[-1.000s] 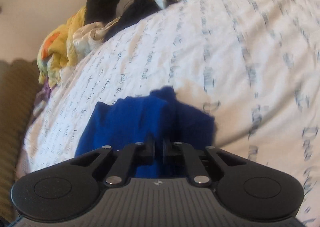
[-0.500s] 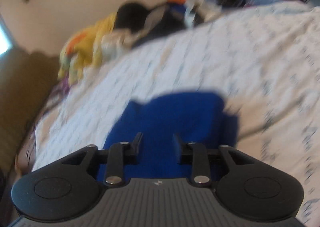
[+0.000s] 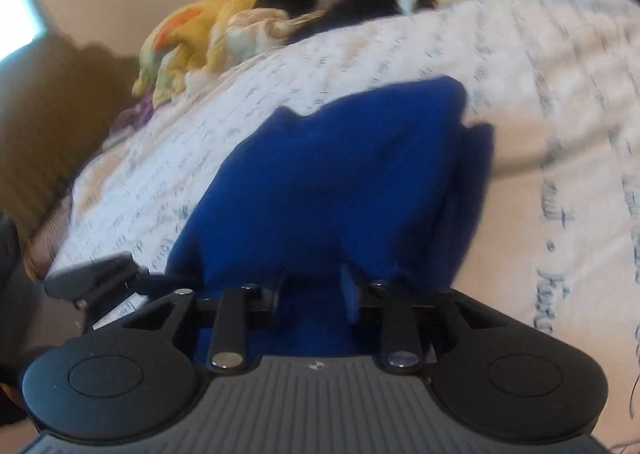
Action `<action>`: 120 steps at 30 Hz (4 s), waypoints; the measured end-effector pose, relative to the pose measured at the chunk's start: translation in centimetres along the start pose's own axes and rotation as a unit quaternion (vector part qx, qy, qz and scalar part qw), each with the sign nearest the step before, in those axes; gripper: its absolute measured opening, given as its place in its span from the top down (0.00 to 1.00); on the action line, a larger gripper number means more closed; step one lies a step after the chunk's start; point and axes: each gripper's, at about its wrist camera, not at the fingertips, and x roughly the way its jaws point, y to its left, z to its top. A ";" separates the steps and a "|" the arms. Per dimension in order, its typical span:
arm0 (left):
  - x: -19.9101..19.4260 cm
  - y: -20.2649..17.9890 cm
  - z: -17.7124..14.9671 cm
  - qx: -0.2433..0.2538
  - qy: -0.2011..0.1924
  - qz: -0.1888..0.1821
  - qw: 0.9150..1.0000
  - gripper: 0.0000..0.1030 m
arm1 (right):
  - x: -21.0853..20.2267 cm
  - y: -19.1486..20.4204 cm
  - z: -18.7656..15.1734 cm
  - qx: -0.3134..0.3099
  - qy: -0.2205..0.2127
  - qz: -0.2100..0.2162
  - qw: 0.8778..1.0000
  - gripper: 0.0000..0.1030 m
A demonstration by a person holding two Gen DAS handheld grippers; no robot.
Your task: Fold small clothes
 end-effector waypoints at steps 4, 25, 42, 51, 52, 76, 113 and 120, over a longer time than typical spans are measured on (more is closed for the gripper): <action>-2.0 0.9 -0.2 -0.018 -0.007 0.009 1.000 0.04 | -2.6 1.7 -0.1 -0.018 -0.046 -0.033 0.998 0.45; -10.6 6.3 0.0 -0.160 -0.004 -0.038 0.986 0.88 | -7.2 3.1 -3.5 -0.011 -0.005 0.044 0.999 0.87; 4.2 12.0 8.3 -0.142 0.001 0.100 0.985 0.86 | 3.5 -3.9 4.3 0.091 -0.039 -0.043 0.994 0.81; 3.1 5.2 3.5 0.067 -0.093 0.258 0.959 0.82 | 4.0 0.6 1.6 -0.177 -0.111 -0.146 0.967 0.63; 2.0 5.6 3.3 0.044 -0.101 0.249 0.962 0.82 | 3.1 -0.2 2.6 -0.126 -0.107 -0.131 0.978 0.49; 1.8 6.6 5.4 -0.088 -0.041 0.094 0.991 0.06 | 13.5 0.5 16.7 -0.111 -0.026 -0.238 0.964 0.01; -3.0 4.6 -1.3 -0.132 -0.006 0.117 0.984 0.00 | 0.4 4.0 -4.8 -0.126 -0.025 -0.116 0.985 0.41; -9.6 3.3 -3.2 -0.057 -0.078 0.132 0.987 0.04 | -1.9 1.6 -3.7 -0.043 -0.018 -0.074 0.996 0.48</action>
